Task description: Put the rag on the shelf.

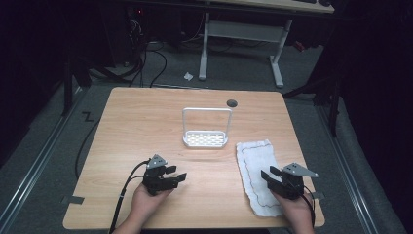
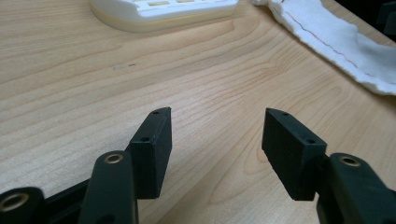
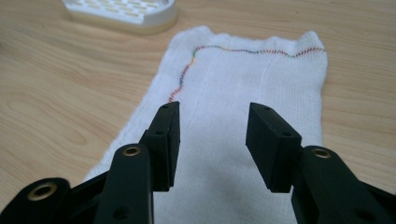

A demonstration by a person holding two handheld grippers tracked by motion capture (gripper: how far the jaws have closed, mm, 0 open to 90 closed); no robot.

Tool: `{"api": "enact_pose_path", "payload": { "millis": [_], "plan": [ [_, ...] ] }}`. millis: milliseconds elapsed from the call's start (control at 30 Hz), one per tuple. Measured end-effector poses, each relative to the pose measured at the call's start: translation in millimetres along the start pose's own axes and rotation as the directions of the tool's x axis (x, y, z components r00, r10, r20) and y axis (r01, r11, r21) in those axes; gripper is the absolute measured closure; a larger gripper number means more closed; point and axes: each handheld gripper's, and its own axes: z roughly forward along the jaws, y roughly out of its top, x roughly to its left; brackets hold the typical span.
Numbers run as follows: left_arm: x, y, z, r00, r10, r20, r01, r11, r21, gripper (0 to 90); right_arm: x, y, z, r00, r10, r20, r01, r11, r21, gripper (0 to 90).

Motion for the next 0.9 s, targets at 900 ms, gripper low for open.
{"api": "enact_pose_path", "payload": {
  "millis": [900],
  "plan": [
    [30.1, -3.1, -43.8, 0.9962, -0.081, -0.031, 0.078, 0.9938, -0.078, 59.4, -12.8, 5.4, 36.5, 0.9990, -0.034, 0.031, 0.028, 0.983, 0.180, 90.0]
  ]
}}
